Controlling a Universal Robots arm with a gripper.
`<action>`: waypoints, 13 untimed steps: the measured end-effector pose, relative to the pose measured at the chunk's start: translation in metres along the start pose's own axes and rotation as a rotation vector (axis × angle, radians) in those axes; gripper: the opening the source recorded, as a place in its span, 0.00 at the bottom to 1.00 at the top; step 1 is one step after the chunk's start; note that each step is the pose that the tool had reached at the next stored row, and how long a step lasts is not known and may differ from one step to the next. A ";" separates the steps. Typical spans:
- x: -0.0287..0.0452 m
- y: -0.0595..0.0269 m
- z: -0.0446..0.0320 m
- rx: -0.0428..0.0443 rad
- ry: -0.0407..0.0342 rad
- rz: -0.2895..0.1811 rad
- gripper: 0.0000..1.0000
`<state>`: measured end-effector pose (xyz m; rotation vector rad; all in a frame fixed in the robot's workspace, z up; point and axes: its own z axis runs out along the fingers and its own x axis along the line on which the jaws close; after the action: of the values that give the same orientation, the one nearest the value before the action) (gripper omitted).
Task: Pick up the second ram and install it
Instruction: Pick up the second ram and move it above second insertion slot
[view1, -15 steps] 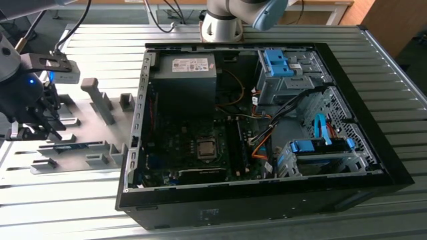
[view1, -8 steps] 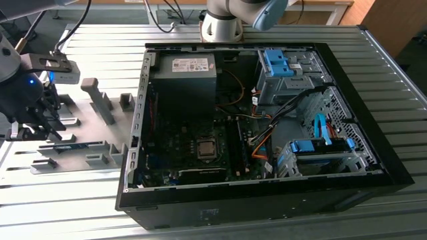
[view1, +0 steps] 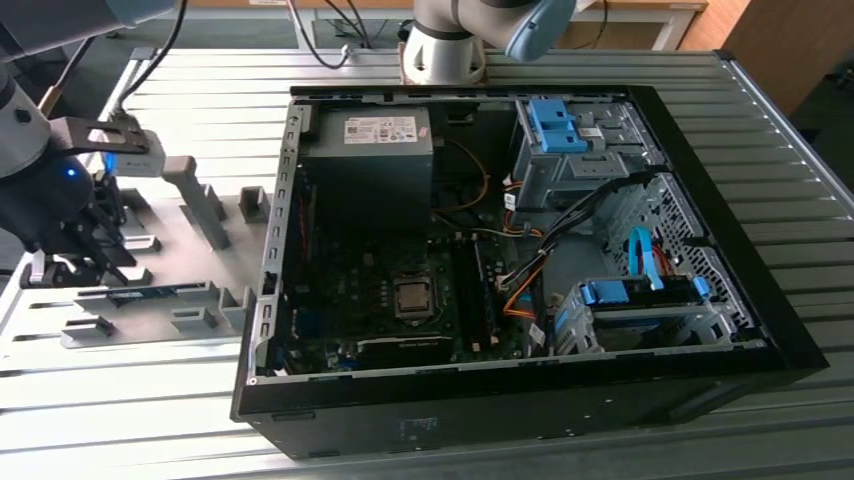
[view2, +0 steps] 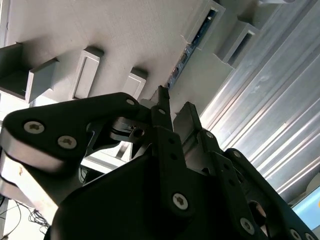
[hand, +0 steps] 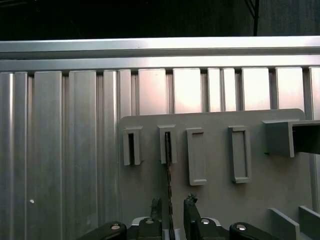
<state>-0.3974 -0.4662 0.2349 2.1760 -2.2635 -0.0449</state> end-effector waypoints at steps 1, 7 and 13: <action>0.0000 0.0000 0.0009 0.0000 0.0000 0.000 0.31; 0.0002 0.0002 0.0051 -0.0002 0.0016 0.001 0.31; 0.0001 0.0002 0.0061 0.0000 0.0015 0.001 0.31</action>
<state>-0.3978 -0.4662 0.2288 2.1741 -2.2639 -0.0432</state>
